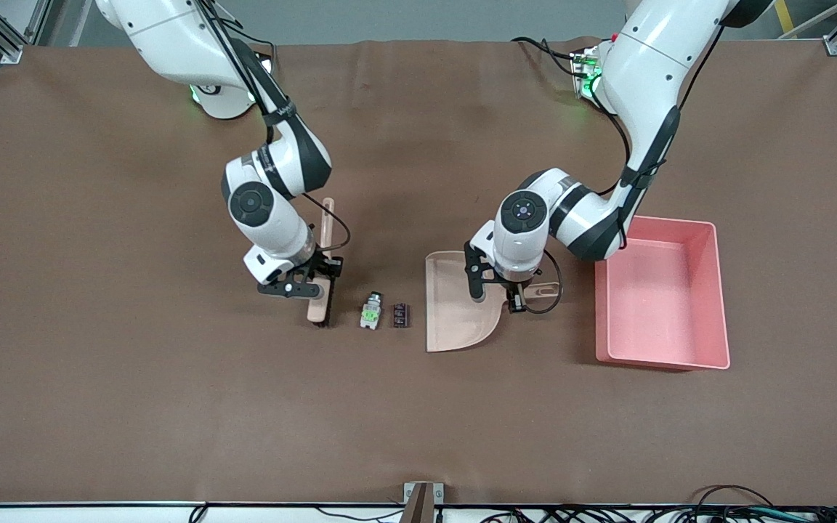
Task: Clean e-waste and dump in bin
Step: 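Move the brush toward the switch and capacitor with the right gripper, then sweep the switch and capacitor into the dustpan with the right gripper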
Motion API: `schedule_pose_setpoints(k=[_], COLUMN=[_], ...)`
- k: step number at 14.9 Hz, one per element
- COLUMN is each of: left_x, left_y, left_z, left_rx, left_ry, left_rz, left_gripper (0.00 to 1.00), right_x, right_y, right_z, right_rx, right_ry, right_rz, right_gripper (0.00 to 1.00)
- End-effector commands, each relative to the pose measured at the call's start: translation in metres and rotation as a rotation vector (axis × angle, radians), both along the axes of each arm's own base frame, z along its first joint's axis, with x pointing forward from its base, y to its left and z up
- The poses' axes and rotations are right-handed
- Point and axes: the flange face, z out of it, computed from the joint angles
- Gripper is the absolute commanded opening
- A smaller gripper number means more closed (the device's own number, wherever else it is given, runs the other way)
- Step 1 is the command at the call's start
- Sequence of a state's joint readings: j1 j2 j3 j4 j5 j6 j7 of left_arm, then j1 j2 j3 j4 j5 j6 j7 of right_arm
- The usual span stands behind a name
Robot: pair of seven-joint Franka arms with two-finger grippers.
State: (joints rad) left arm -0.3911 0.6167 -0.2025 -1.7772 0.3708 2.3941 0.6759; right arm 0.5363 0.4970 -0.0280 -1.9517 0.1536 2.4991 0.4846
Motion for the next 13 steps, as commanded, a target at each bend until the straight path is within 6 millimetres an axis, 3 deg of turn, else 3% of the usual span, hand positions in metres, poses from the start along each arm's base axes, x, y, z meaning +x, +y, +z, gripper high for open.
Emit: schedule_pose_setpoints(k=[1,4,8,13], left_x=[-0.005,-0.005,-0.008,-0.01], left_y=[0.001,0.0,0.005,0.006], left_z=[0.006,0.012,0.012,0.014], left_rx=[0.007,0.006,0.014,0.014], left_ry=[-0.021,-0.024,-0.02,-0.021], left_rz=[-0.015,-0.008,-0.006,-0.003], left_gripper=[0.49,0.45,0.45,0.39], right_x=[0.011,0.013,0.009,0.004], right_y=[0.03,0.047,0.089,0.118], right_z=[-0.013,-0.018,-0.013,-0.011], right_rx=[0.019,0.027,0.049,0.102], right_ry=[0.005,0.003,-0.025,-0.017], right_rz=[-0.017,-0.037,0.01,-0.008], right_gripper=[0.03,0.02,0.02,0.01])
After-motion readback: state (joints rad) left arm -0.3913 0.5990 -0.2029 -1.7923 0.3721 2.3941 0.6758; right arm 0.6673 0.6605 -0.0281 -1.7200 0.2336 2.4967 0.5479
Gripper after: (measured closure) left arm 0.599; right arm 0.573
